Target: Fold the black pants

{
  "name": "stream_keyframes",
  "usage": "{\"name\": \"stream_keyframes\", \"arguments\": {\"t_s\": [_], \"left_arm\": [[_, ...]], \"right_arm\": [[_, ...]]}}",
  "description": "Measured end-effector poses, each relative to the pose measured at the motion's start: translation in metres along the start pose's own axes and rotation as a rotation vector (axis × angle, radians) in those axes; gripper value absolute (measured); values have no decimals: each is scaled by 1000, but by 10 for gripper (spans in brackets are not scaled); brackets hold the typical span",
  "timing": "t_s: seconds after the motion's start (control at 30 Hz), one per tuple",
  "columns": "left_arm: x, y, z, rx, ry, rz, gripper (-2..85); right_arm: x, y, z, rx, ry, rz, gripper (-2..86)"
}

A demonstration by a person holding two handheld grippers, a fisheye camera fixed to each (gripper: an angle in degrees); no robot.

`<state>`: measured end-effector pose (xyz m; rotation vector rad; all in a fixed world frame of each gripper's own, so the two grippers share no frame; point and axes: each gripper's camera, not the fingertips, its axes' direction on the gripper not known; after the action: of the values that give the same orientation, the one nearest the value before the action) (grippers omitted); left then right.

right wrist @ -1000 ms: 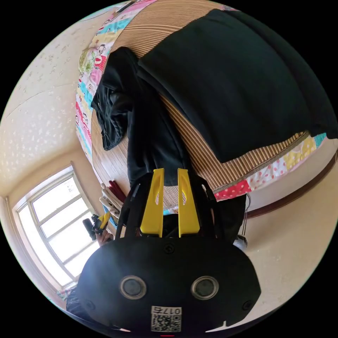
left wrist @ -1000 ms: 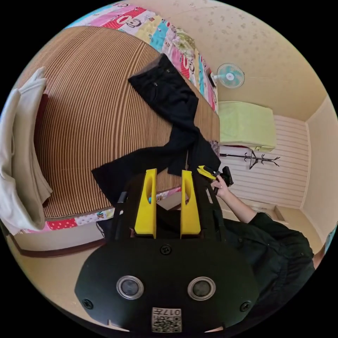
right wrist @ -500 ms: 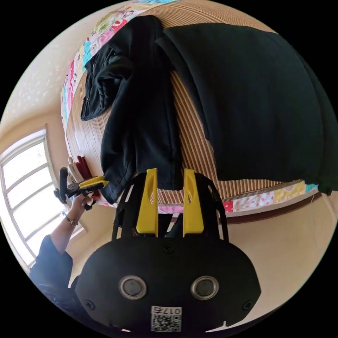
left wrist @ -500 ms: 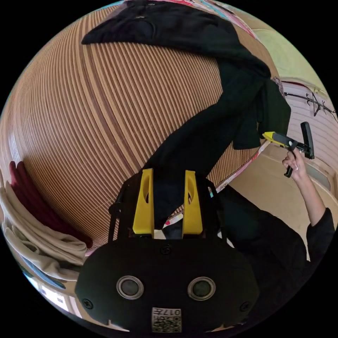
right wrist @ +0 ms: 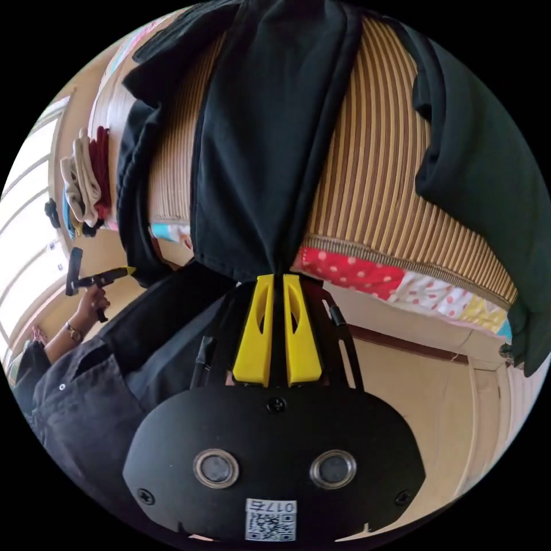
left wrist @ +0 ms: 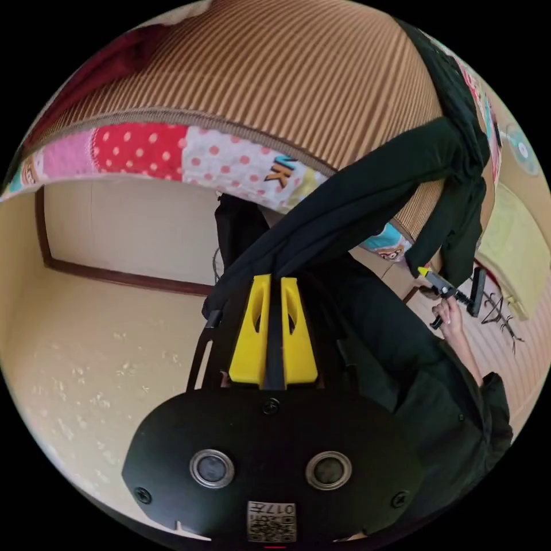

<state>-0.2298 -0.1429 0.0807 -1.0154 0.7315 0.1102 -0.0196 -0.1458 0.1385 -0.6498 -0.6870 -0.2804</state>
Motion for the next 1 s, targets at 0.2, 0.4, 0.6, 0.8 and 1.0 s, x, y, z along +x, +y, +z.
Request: {"name": "stream_keyframes", "arguments": {"t_s": [0.2,0.4,0.6,0.8,1.0], "left_arm": [[0,23,-18,56,-19,0,80],[70,-13,-96,281,144,135,87],[159,-99,-126,295,284,248,105],[211,-184,-99,172,499,148,124],[209,-232,-101,20,644,-1,36]], "right_arm": [[37,43,34,-147,65,64,34],[74,56,36,-182,-38,197,44],[88,70,43,-189,-64,242,46],[102,90,51,-174,-147,317,32],[114,116,63,-124,-199,369,28]]}}
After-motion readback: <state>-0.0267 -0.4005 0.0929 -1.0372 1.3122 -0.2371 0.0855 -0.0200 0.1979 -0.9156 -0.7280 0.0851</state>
